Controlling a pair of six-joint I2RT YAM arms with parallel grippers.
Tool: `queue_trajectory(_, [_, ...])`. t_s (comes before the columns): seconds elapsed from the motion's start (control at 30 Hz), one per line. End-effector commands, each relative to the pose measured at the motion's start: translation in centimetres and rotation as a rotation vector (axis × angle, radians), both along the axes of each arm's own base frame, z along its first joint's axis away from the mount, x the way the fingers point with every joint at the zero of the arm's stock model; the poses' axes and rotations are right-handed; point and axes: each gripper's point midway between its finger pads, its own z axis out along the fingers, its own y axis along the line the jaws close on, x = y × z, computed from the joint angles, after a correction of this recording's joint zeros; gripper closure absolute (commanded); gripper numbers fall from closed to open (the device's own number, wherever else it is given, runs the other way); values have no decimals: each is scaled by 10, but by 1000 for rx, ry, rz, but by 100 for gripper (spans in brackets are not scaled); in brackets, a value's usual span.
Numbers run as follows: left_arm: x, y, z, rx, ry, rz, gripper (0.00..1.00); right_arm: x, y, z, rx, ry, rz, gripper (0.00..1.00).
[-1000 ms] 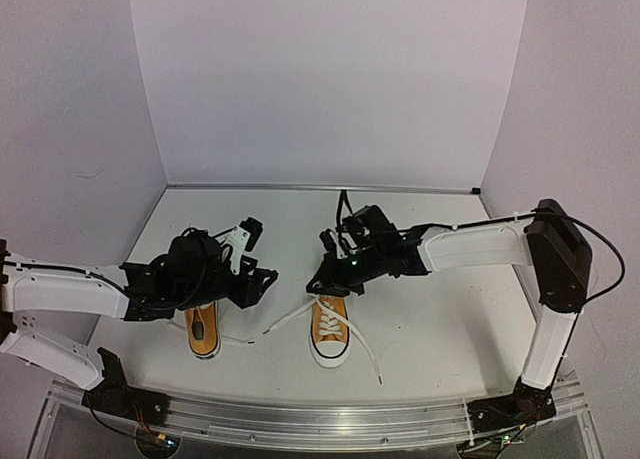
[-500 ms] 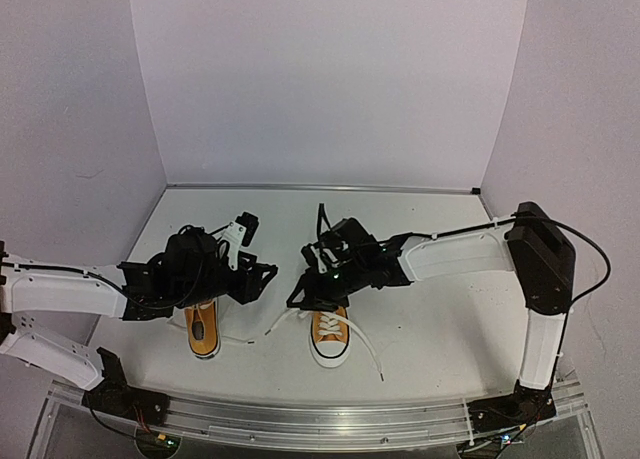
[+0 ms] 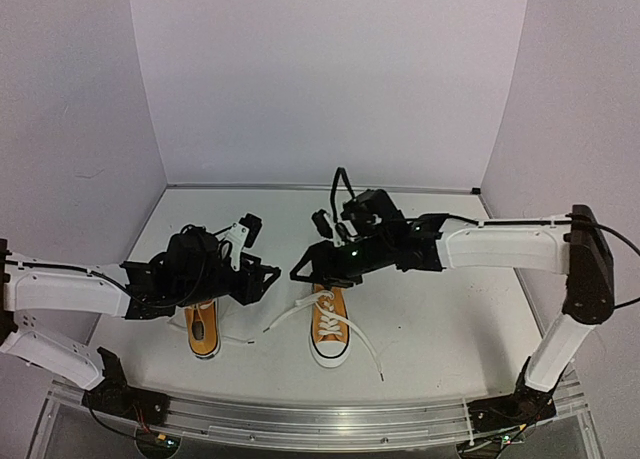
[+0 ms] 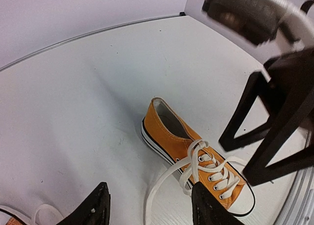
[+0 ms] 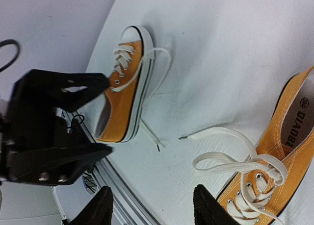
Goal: Tie the shoes
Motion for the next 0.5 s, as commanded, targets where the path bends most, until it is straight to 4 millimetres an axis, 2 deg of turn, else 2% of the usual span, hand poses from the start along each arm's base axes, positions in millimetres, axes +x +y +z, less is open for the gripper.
queue_trajectory(0.0, [-10,-12,29,-27,-102,-127,46,18,-39,16,-44,-102,-51,45])
queue_trajectory(0.07, [-16,-17,33,4,-131,-192,47,29,-54,4,-79,-96,-58,47])
queue_trajectory(0.17, [-24,-24,33,54,-147,-279,48,37,-63,-18,-153,-102,-36,57])
queue_trajectory(0.3, [-30,-31,31,73,-138,-341,51,42,-60,-39,-256,-96,25,71])
queue_trajectory(0.47, [-33,-38,24,76,-113,-374,52,47,-56,-57,-315,-93,70,74])
